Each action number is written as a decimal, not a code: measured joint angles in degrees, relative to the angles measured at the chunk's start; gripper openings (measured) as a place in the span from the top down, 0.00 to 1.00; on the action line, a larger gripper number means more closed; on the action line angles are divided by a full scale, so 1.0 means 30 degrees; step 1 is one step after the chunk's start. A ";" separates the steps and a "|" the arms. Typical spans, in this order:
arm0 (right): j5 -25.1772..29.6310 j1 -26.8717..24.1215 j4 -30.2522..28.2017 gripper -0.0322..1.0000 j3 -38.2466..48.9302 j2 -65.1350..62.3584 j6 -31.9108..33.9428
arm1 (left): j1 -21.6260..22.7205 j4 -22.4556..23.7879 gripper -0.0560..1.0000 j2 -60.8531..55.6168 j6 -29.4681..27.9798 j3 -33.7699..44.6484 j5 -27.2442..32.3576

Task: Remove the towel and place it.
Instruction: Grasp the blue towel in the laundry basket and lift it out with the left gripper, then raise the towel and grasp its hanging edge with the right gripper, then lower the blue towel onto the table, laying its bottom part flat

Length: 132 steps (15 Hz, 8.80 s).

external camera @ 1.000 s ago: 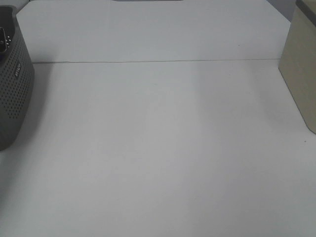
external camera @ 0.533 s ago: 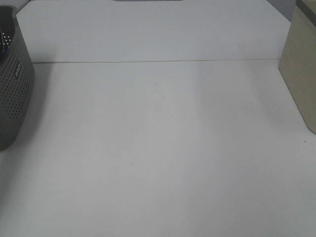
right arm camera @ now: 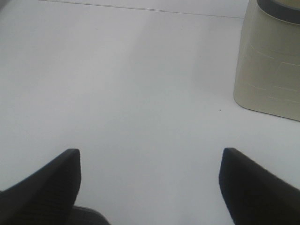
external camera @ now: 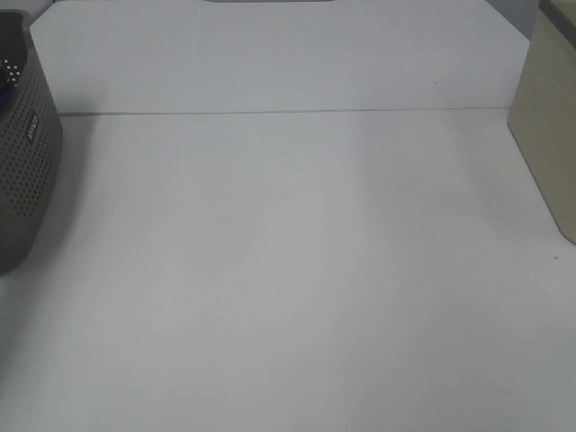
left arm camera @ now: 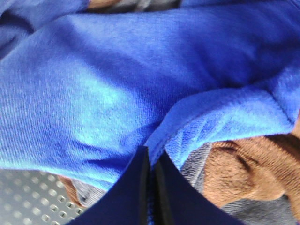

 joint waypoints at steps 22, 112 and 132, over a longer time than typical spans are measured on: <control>0.0000 0.0000 0.0267 0.21 0.0000 0.0000 0.0000 | -0.3094 -0.5443 0.95 -1.2662 0.0325 0.0000 0.1891; -0.2483 0.7391 -0.4813 0.96 -2.6662 2.9355 0.0191 | -1.3083 0.3438 0.95 -1.1994 -1.7590 0.0000 -1.4515; -1.5050 0.6169 -0.7200 0.96 -3.5313 3.9725 0.0191 | -0.7850 0.2655 0.95 0.1757 -1.7456 -1.4668 -2.2078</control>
